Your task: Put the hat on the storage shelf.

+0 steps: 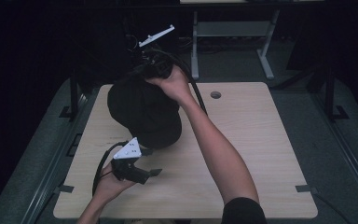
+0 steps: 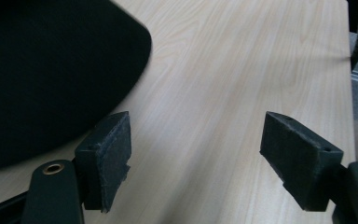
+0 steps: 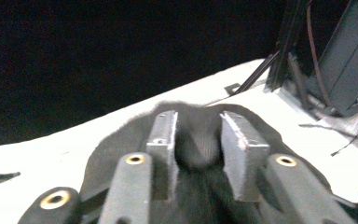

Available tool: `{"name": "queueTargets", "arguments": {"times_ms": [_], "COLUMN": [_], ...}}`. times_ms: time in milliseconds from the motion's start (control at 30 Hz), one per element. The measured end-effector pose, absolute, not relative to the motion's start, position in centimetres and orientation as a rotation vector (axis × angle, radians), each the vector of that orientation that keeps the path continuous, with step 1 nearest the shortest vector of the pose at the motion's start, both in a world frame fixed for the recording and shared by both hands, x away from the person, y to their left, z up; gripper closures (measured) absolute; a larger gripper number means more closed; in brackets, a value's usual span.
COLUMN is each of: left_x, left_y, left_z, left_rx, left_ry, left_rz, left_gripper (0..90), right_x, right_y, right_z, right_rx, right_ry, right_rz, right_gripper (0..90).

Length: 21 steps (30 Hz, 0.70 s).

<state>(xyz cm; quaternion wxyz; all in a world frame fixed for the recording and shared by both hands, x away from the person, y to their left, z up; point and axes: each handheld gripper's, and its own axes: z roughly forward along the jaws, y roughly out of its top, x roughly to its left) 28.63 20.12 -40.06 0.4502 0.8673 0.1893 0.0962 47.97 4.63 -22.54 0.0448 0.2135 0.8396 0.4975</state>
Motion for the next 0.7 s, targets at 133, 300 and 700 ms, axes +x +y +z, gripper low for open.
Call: {"name": "queueTargets", "arguments": {"times_ms": [133,300,700], "left_x": [28.6,28.6,28.2], "left_y": [20.2,20.1,19.7], "left_z": [-40.0,-40.1,-40.1], "left_rx": [2.142,2.145,2.144], "left_ry": [0.465,0.460,0.443], "left_rz": [0.242,0.241,0.227], "left_gripper": [24.3,24.3,23.9], "right_x": [47.8,47.6,46.8], "right_y": [4.8,4.6,2.4], "right_z": [-22.6,-22.8,-22.5], "right_rx": [0.644,0.626,0.645], "right_ry": [2.575,2.575,2.565], "right_rz": [1.502,1.503,1.540], "right_gripper": [55.0,50.2,38.5]}}
